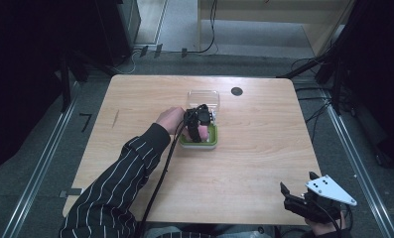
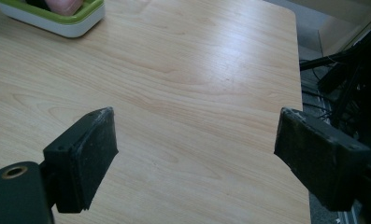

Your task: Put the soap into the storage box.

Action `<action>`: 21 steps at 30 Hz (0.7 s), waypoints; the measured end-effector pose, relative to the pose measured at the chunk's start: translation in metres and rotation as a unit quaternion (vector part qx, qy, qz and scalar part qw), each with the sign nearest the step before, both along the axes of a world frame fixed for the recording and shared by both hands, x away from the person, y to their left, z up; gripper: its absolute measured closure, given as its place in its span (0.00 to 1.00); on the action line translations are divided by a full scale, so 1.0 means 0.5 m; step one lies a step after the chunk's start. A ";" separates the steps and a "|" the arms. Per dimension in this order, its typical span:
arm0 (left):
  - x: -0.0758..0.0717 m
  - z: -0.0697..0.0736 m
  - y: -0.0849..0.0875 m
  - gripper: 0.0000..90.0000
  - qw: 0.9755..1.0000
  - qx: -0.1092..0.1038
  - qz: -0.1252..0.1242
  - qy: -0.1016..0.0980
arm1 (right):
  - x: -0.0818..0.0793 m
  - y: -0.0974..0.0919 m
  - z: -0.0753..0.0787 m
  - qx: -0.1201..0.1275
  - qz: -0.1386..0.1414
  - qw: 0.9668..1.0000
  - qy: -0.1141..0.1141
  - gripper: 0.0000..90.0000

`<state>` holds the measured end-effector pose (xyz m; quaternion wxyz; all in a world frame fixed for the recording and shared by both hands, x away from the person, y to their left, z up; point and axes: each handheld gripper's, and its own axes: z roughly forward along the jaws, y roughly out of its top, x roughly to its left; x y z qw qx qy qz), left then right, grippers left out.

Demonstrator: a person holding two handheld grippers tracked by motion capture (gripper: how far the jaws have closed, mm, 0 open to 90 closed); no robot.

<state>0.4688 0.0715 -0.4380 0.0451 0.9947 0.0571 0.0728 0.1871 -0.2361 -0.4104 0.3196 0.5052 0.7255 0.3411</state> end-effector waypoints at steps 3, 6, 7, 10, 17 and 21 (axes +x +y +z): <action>0.000 0.000 0.001 0.41 1.000 -0.002 0.000 0.001 | 0.001 0.000 0.000 -0.001 0.001 1.000 0.000 0.15; 0.000 0.001 0.000 0.40 1.000 -0.002 -0.001 0.000 | 0.001 0.000 0.000 0.001 0.000 1.000 0.000 0.15; -0.001 0.002 0.001 0.39 1.000 -0.004 -0.001 -0.002 | 0.002 0.000 0.000 0.001 0.000 1.000 0.000 0.15; -0.003 0.007 0.002 0.36 1.000 -0.003 -0.001 -0.004 | 0.002 0.000 0.000 0.001 0.000 1.000 0.000 0.15; -0.005 0.021 0.010 0.29 1.000 -0.008 0.008 -0.015 | 0.002 0.001 0.001 0.001 0.002 1.000 -0.001 0.15; -0.008 0.030 0.014 0.19 1.000 -0.016 0.022 -0.011 | 0.002 0.002 0.001 0.002 0.003 1.000 0.000 0.15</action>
